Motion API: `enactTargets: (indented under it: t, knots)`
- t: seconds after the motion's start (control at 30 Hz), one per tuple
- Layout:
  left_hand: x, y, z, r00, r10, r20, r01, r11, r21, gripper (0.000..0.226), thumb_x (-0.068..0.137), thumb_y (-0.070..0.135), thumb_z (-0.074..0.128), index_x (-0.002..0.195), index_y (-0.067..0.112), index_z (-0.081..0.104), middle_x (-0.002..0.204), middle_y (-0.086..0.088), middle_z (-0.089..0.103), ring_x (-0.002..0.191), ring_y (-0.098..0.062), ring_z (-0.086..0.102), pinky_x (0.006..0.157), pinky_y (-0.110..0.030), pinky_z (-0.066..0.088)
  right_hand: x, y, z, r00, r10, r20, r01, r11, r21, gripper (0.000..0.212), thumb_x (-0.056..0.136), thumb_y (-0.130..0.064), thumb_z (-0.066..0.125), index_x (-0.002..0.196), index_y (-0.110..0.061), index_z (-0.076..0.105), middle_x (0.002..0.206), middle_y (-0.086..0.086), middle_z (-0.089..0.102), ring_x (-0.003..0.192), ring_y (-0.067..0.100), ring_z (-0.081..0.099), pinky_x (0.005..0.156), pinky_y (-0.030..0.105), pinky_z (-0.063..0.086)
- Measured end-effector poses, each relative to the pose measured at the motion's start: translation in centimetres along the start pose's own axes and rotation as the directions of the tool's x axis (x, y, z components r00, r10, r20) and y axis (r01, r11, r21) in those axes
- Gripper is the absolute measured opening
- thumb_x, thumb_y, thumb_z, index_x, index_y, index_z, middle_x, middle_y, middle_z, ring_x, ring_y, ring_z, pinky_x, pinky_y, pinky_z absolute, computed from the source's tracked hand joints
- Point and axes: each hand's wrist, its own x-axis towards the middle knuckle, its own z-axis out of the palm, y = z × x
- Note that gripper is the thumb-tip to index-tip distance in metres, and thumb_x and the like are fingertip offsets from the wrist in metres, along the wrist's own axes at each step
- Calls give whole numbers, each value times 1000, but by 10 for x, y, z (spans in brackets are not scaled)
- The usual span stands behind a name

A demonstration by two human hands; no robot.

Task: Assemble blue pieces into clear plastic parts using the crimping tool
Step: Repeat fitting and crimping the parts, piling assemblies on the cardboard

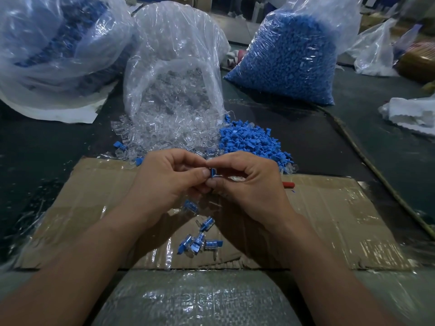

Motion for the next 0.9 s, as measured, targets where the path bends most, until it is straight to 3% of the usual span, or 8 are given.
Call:
enactTargets:
  t: [0.17, 0.43, 0.6, 0.77, 0.9]
  knots:
    - [0, 0, 0, 1000, 21, -23, -22, 1000, -16, 11, 70, -2, 65, 73, 8, 63, 54, -6, 66, 47, -12, 63, 45, -17, 50, -1, -1, -1, 1000, -1, 0, 1, 999, 32, 37, 71, -5, 76, 101, -24, 66, 88, -10, 67, 84, 8, 65, 78, 26, 54]
    - [1, -4, -2, 998, 55, -38, -53, 997, 54, 12, 72, 0, 67, 71, 11, 64, 56, -6, 67, 47, -12, 63, 46, -16, 50, -1, 2, -1, 999, -37, 20, 37, 999, 10, 35, 70, -11, 76, 103, -21, 66, 89, -13, 65, 84, 2, 64, 78, 16, 51]
    - [3, -4, -3, 1000, -2, 19, 4, 996, -93, 7, 58, 11, 67, 64, 13, 69, 57, -11, 67, 49, -16, 65, 46, -20, 52, -1, 3, -2, 997, -73, -32, 74, 997, 26, 31, 71, -8, 75, 100, -15, 68, 88, -5, 69, 82, 6, 66, 76, 23, 54]
    - [5, -5, -5, 996, -46, 76, 57, 987, -153, 10, 56, 8, 66, 65, 10, 69, 59, -14, 67, 50, -19, 65, 46, -21, 52, -1, 6, -3, 990, -132, -51, 128, 989, -72, 26, 70, -8, 76, 95, -6, 72, 88, -1, 70, 82, 8, 65, 76, 19, 52]
    - [5, -6, -7, 994, -56, 92, 70, 984, -164, 9, 56, 7, 67, 64, 9, 70, 59, -15, 67, 50, -19, 65, 46, -21, 52, -2, 6, -2, 987, -148, -68, 142, 986, -88, 25, 70, -10, 75, 94, -6, 71, 85, -8, 65, 81, 8, 64, 73, 14, 51]
